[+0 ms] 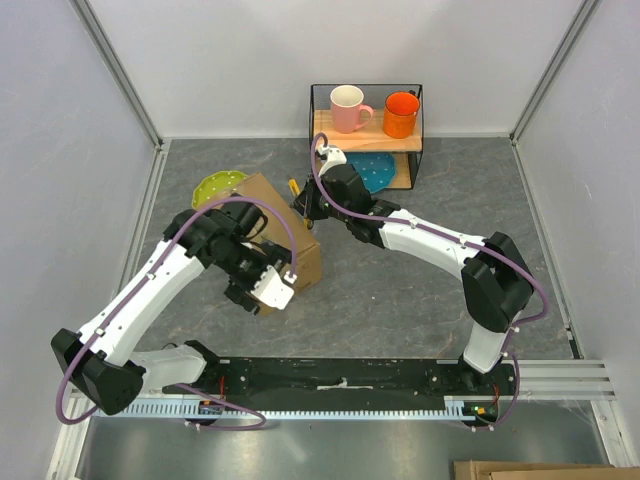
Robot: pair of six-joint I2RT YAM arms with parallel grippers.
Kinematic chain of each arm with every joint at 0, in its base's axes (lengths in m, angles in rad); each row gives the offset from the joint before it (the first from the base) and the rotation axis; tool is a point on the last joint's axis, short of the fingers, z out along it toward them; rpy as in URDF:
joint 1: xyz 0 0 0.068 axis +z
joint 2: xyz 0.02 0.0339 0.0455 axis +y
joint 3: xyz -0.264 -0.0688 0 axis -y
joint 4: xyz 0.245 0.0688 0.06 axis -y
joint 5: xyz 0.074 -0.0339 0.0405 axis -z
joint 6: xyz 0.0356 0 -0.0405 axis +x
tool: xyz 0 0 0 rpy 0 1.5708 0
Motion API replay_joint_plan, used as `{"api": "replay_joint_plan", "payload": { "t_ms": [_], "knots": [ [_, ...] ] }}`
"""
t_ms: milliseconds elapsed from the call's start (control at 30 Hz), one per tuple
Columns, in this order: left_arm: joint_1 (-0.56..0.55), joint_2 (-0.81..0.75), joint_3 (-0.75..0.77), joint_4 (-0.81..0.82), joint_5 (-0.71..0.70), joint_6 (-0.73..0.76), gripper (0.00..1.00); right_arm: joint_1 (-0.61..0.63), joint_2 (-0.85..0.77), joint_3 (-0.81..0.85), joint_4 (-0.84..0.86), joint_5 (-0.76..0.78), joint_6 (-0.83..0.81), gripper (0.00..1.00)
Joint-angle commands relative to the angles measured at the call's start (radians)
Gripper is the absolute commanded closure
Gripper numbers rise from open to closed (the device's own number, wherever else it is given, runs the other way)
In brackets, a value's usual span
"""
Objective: Unpack the express box
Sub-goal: Adjust the express box at the center of the board.
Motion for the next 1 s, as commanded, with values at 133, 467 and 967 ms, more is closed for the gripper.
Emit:
{"api": "replay_joint_plan", "payload": {
  "t_ms": [133, 467, 967],
  "knots": [
    [-0.159, 0.135, 0.235, -0.162, 0.278, -0.335, 0.06, 0.002, -0.061, 0.016, -0.018, -0.024, -0.039, 1.00],
    [0.079, 0.224, 0.506, -0.121, 0.131, -0.309, 0.11, -0.004, -0.156, -0.158, 0.041, -0.017, -0.008, 1.00],
    [0.081, 0.167, 0.116, 0.299, -0.188, -0.017, 0.51, -0.005, -0.458, -0.479, 0.108, -0.046, 0.102, 1.00]
  ]
}}
